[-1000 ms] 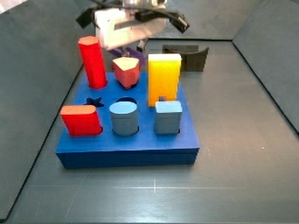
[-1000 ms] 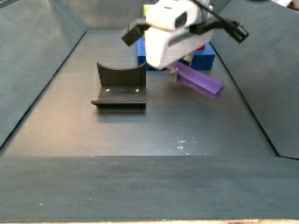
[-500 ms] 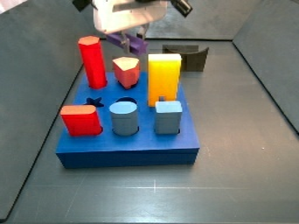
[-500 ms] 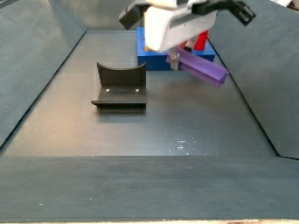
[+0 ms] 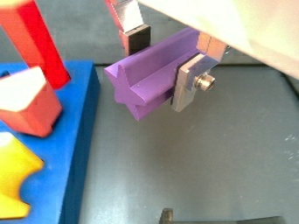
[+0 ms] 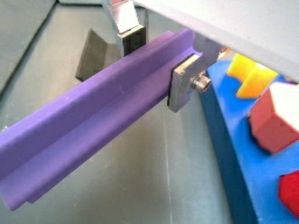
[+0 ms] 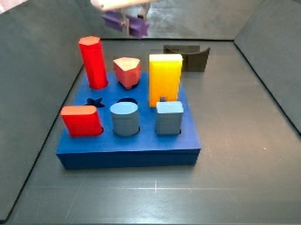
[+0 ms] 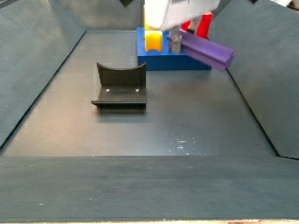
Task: Pick up the star object. Move up. Place the star object on the fixture. Regrasp the star object. Move to above the board. Insert the star object.
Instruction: Place the star object on the fixture.
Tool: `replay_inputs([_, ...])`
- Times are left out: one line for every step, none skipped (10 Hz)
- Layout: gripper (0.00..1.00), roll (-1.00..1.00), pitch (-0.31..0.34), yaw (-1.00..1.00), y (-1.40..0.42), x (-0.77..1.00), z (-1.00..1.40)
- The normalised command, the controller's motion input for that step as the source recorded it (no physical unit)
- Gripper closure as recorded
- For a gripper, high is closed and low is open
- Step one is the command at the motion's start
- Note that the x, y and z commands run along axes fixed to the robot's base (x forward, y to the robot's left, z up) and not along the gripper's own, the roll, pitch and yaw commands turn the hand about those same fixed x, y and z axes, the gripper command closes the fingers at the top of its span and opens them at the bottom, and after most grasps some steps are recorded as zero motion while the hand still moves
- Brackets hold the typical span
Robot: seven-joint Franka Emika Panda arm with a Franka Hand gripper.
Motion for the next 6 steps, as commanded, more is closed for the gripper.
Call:
replay_inputs([1.0,0.04,0.038,-0.01,0.01,-0.02,1.0])
replay_inputs([1.0,0.05,0.049,0.0,0.01,-0.01,0.78])
replay_inputs([1.0,0.05,0.053,0.0,0.01,-0.01,0.69])
replay_inputs([1.0,0.06,0.069,0.0,0.01,0.0,0.51])
replay_inputs([1.0,0.06,0.076,0.0,0.01,0.01,0.37])
replay_inputs([1.0,0.06,0.086,0.0,0.01,0.01,0.19])
